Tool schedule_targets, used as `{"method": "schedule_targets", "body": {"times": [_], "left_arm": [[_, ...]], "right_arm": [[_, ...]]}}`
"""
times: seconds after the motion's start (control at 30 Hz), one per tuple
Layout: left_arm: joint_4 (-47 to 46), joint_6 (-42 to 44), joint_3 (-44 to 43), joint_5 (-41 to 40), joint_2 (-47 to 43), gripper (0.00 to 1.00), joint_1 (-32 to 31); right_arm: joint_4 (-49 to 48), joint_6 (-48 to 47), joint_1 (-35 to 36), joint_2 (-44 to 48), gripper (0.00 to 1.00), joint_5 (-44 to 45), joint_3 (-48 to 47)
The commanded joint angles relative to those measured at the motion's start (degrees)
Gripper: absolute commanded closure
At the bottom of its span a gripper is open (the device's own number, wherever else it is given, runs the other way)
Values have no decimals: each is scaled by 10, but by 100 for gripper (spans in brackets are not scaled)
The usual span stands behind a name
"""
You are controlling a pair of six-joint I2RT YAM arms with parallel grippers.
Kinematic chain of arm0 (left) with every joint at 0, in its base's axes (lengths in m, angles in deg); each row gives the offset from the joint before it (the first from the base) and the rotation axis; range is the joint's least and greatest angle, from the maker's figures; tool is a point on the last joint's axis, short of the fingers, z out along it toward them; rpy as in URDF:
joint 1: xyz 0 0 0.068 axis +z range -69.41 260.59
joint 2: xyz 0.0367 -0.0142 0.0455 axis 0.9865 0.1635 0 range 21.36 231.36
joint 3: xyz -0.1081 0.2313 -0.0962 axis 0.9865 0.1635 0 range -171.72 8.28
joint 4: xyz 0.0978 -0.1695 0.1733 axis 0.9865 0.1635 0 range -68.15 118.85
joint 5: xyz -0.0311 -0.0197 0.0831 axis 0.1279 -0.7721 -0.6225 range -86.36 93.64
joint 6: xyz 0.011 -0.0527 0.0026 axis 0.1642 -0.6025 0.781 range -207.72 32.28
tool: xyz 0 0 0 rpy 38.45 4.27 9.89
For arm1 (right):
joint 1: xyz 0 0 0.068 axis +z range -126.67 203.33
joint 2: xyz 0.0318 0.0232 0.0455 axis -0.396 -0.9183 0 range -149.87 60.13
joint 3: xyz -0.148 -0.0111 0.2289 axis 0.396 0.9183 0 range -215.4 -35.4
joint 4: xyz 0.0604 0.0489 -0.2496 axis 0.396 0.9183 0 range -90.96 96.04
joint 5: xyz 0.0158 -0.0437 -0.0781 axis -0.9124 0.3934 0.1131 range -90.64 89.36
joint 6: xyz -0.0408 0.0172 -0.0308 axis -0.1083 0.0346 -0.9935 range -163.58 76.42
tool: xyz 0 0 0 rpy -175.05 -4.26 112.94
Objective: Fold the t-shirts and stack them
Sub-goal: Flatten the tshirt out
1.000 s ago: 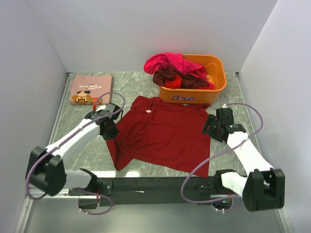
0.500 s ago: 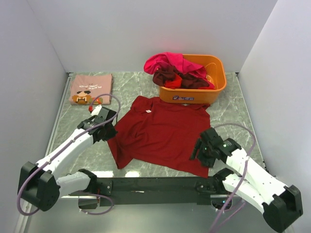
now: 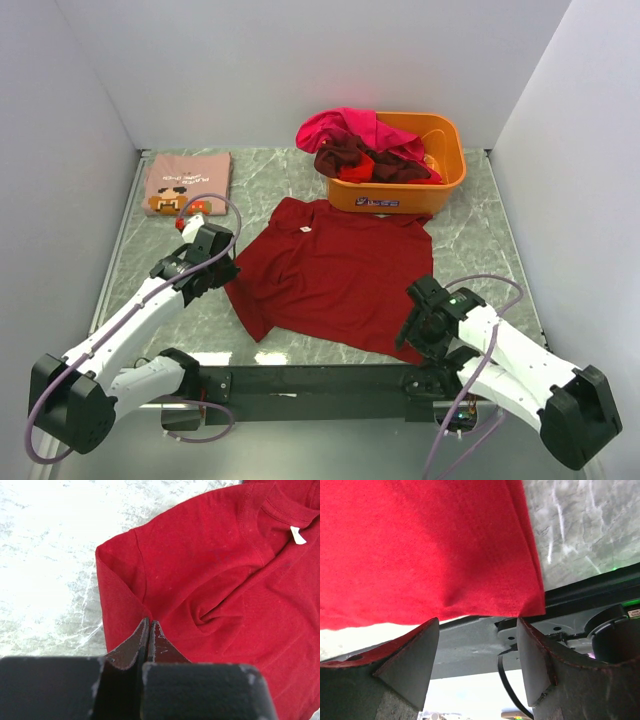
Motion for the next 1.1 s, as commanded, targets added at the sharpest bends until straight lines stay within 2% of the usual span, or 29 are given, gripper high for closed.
{"method": "schedule_targets", "body": {"times": [0.0,0.13,0.23,0.3,0.37,0.47,0.67,0.77,0.83,0.87,1.0,1.07], "left_arm": [[-8,-9,-2,-21,-10,99,2],[-8,-12,-2,-27,-12,99,2],[-3,-14,-1,-32,-14,99,2],[1,-19,-3,-41,-16,99,2],[4,-20,-4,-45,-20,99,2],[5,-23,-5,-51,-28,99,3],[9,-28,-13,-65,-37,99,2],[10,-32,-32,-83,-41,99,2],[9,-37,-58,-101,-48,99,2],[7,-41,-70,-121,-51,99,2],[-18,-48,-133,-193,-54,99,2],[-26,-38,-186,-217,-45,99,2]], "right_arm": [[-20,11,3,-32,30,23,0],[-42,-3,3,-74,32,43,-7],[-67,-14,3,-94,39,55,-16],[-86,-20,3,-100,53,68,-17],[-93,-26,3,-101,73,77,-21],[-93,-35,2,-98,85,97,-35],[-38,-69,3,-74,94,147,-88],[-16,-90,2,-60,100,207,-148],[-10,-107,1,-57,100,242,-212],[-11,-127,0,-57,100,283,-258],[-52,-178,-14,-56,100,352,-352],[-97,-216,-28,-44,100,354,-390]]}}
